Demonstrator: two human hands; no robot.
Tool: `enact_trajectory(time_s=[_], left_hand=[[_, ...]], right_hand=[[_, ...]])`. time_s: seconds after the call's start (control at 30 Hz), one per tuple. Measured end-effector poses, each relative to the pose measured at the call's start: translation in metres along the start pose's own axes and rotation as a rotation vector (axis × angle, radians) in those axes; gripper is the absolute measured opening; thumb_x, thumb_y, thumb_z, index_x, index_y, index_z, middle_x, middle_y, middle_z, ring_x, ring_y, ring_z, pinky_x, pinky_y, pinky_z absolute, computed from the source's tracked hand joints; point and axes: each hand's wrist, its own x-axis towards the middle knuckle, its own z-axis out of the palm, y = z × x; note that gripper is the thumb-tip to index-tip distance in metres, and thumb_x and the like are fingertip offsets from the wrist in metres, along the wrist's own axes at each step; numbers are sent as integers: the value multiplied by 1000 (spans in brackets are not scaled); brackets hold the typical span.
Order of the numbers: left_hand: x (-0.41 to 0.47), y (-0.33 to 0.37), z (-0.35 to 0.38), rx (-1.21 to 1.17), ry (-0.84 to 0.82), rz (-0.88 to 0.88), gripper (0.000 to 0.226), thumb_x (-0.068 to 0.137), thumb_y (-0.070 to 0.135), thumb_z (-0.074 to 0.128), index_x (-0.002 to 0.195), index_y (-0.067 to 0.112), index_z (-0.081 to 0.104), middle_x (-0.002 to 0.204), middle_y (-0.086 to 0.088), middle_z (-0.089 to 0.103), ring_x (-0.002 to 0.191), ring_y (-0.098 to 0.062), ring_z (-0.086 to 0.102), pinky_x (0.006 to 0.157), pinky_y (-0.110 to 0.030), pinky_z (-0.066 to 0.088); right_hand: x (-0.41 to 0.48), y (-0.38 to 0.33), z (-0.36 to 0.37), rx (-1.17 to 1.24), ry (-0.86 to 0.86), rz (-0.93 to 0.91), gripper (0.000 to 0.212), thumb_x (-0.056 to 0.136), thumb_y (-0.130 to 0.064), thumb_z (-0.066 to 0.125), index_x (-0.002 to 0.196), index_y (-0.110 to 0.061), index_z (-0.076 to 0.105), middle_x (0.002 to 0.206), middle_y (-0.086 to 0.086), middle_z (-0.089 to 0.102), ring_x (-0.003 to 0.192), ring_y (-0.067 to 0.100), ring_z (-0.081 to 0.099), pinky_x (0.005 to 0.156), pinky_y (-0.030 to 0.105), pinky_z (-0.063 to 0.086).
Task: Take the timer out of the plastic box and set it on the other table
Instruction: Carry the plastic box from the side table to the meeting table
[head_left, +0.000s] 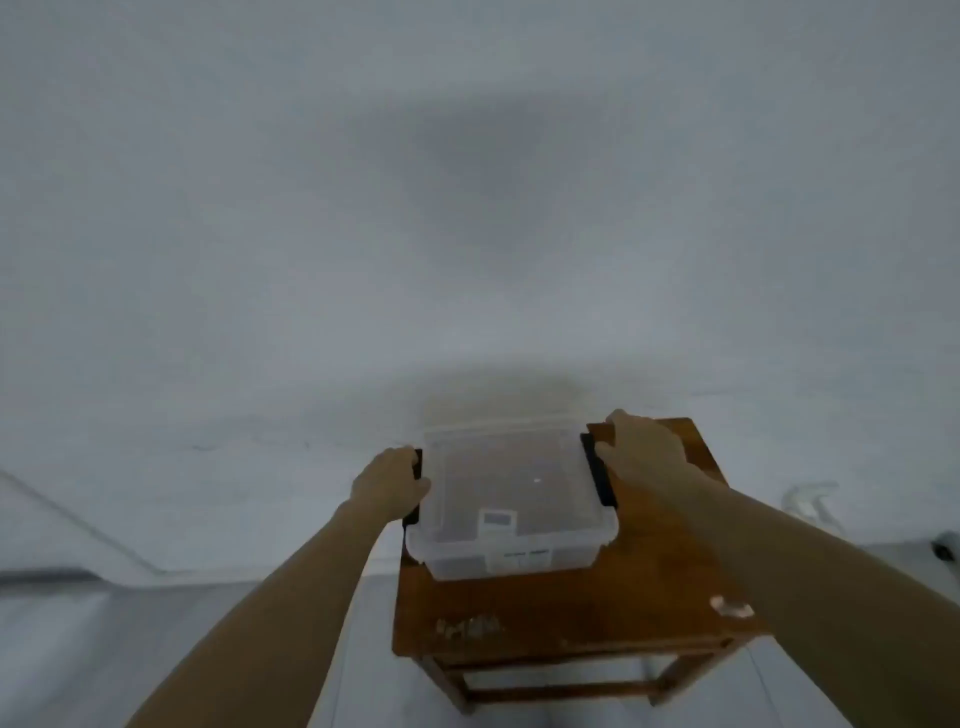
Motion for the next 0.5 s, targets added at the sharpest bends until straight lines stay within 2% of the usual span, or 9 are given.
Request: enact_trajectory(time_s=[0.17, 0.27, 0.33, 0.43, 0.5], left_hand=[[23, -13, 36, -159, -92, -193, 46, 94, 22, 56, 134, 4, 45, 123, -16, 59, 105, -30, 61, 85, -37, 52], [31, -17, 59, -288, -113, -293, 48, 94, 16, 53, 138, 5, 38, 115, -17, 60, 93, -29, 60, 75, -38, 51], [37, -18, 72, -359, -97, -345, 51, 95, 13, 50, 142, 7, 32, 110, -17, 58, 88, -29, 57, 70, -35, 48], [43, -18, 86, -425, -55, -421, 44, 96, 9, 47, 138, 4, 35, 101, -14, 55, 84, -29, 56, 68, -37, 48], [46, -16, 90, -481, -34, -470, 41, 94, 7, 48, 134, 3, 39, 101, -15, 55, 85, -29, 56, 69, -38, 49]], right_hand=[[31, 10, 42, 32, -127, 64, 40, 97, -40, 52, 124, -11, 48, 111, 9, 61, 92, 28, 62, 69, 36, 50], [45, 17, 66, 88, -156, 89, 39, 97, -44, 49, 119, -12, 47, 106, 9, 60, 89, 29, 62, 74, 41, 54], [53, 21, 81, 127, -177, 103, 46, 97, -46, 46, 126, -12, 44, 104, 9, 62, 86, 30, 64, 75, 42, 56], [59, 24, 101, 173, -193, 126, 55, 99, -48, 41, 139, -10, 35, 102, 9, 64, 81, 29, 63, 71, 41, 55], [60, 25, 109, 196, -186, 144, 55, 100, -47, 39, 140, -9, 35, 99, 8, 63, 79, 28, 62, 67, 37, 52]])
